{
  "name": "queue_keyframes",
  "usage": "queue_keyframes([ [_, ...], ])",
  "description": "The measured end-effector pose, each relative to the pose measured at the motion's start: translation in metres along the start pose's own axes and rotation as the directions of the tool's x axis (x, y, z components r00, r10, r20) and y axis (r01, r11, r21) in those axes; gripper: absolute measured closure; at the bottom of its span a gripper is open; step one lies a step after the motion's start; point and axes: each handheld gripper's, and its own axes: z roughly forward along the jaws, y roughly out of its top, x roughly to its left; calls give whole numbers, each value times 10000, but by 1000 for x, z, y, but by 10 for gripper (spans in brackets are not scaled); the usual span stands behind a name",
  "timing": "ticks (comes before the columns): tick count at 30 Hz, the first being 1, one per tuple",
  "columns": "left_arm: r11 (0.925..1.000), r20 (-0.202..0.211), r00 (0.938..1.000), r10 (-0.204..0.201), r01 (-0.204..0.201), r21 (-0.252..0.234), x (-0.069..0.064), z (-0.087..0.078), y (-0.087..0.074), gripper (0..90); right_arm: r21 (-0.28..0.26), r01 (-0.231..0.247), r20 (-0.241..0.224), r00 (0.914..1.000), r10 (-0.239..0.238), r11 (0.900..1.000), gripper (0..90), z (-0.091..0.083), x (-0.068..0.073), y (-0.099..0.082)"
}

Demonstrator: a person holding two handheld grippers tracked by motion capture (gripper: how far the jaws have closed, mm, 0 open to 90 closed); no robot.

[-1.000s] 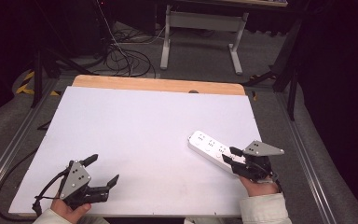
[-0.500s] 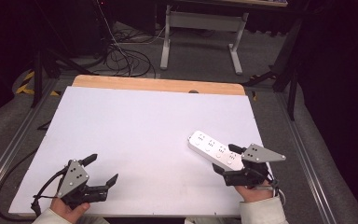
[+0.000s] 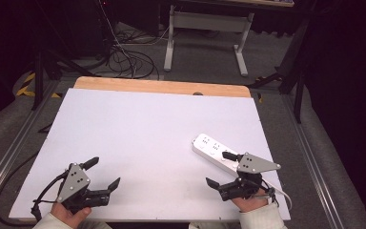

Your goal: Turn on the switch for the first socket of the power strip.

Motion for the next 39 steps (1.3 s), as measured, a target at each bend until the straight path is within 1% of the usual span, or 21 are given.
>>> queue_keyframes([
  [1, 10000, 9, 10000, 6, -6, 8, 0, 0, 0, 109, -58, -5, -90, 10000, 5, 10000, 0, 1, 0, -2],
  [3, 10000, 16, 10000, -15, 15, -3, 0, 0, 0, 109, -27, 20, -253, 9997, -20, 10000, 0, 4, 1, -5],
  [5, 10000, 13, 10000, -25, 25, -16, 0, 0, 0, 109, 57, -64, -353, 9994, 66, 10000, 0, 7, 0, -9],
  [7, 10000, 36, 10000, -72, 72, -17, 0, 0, 0, 109, 199, -223, -422, 9988, 231, 9996, 0, 11, 0, -13],
  [10, 9999, 34, 9999, -139, 139, -41, 0, -1, 0, 109, 425, -317, -430, 9985, 336, 9986, 0, 16, 2, -20],
  [12, 10000, 24, 10000, -15, 15, -13, 0, -1, 0, 109, 582, -421, -516, 9976, 452, 9974, 0, 19, 3, -24],
  [14, 10000, 22, 10000, 65, -65, 19, 0, 0, 0, 109, 870, -555, -569, 9965, 606, 9947, 0, 23, 4, -27],
  [17, 10000, 14, 10000, 29, -29, 43, -1, 0, 0, 109, 1078, -1008, -715, 9915, 1088, 9891, 0, 28, 3, -34],
  [18, 10000, 8, 10000, 62, -63, 61, 0, 0, 0, 109, 1120, -1032, -680, 9915, 1112, 9883, 0, 29, 3, -36],
  [19, 10000, 30, 10000, 43, -43, 55, 0, 0, 0, 108, 1179, -996, -662, 9920, 1079, 9880, 0, 30, 3, -37],
  [20, 10000, 46, 10000, -74, 73, 35, 0, 0, 0, 108, 1261, -964, -641, 9924, 1051, 9873, 0, 30, 4, -38],
  [23, 10000, 71, 10000, -58, 58, 80, 1, 0, -1, 108, 1515, -756, -529, 9950, 845, 9856, 0, 33, 4, -41],
  [24, 10000, 73, 10000, -50, 50, 70, 1, 1, -1, 108, 1552, -576, -476, 9967, 657, 9862, 0, 34, 5, -42],
  [26, 10000, -16, 10000, -19, 19, 89, 1, 2, -2, 107, 1654, -18, -165, 9999, 46, 9862, 0, 35, 7, -44],
  [27, 9999, -15, 10000, 90, -89, 130, 1, 2, -2, 106, 1691, 93, -123, 9999, -73, 9856, 0, 35, 8, -44],
  [30, 9999, -50, 9999, 89, -88, 118, 2, 3, -3, 103, 1613, 102, 87, 9999, -117, 9869, 0, 37, 7, -44],
  [32, 10000, -50, 10000, -63, 63, 58, 2, 4, -3, 103, 1506, 128, 393, 9990, -189, 9885, 0, 37, 5, -43],
  [34, 9999, -52, 10000, -82, 83, 65, 2, 4, -4, 102, 1411, 240, 561, 9979, -322, 9897, 0, 37, 2, -42],
  [36, 9999, -47, 10000, -76, 76, 65, 3, 4, -4, 102, 1401, 29, 514, 9986, -102, 9901, 0, 36, 0, -41],
  [37, 9999, -33, 10000, -82, 82, 63, 3, 4, -4, 102, 1342, -85, 400, 9992, 32, 9909, 0, 35, -1, -41],
  [39, 9999, -43, 10000, -69, 70, 87, 3, 5, -4, 101, 1224, -101, 227, 9997, 74, 9924, 0, 34, 1, -41],
])
